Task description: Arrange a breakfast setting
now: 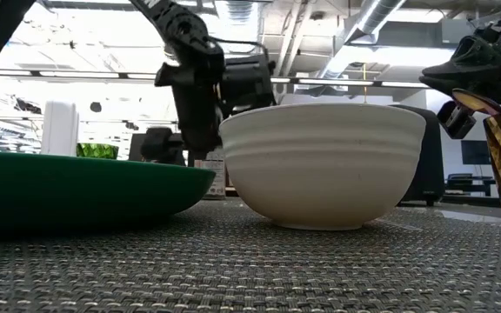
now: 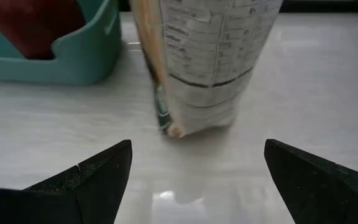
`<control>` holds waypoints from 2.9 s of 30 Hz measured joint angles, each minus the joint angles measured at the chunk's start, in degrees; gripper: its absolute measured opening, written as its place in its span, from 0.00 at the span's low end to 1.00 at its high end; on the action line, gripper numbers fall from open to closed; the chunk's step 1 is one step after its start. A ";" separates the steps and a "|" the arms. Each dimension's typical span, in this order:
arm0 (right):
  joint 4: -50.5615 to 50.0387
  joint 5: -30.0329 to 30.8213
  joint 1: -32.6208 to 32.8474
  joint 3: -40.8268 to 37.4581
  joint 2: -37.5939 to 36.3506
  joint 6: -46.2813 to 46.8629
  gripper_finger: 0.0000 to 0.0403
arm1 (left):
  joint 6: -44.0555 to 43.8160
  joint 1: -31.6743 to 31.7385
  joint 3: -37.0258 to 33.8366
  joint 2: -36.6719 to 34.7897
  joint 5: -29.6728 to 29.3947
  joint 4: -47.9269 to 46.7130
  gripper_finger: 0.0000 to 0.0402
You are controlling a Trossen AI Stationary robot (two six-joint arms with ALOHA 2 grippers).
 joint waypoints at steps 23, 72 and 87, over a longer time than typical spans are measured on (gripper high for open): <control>0.83 0.13 0.01 0.00 -0.01 2.42 0.17 | 19.81 6.30 -13.80 0.00 -10.31 30.57 0.84; 21.58 1.20 -1.13 6.75 -0.07 3.44 0.17 | 43.74 -10.17 -13.89 -36.60 4.35 23.79 0.21; -3.37 -6.12 -1.01 34.23 5.71 -2.60 0.17 | 51.53 -22.47 -11.71 -54.81 22.39 16.23 0.21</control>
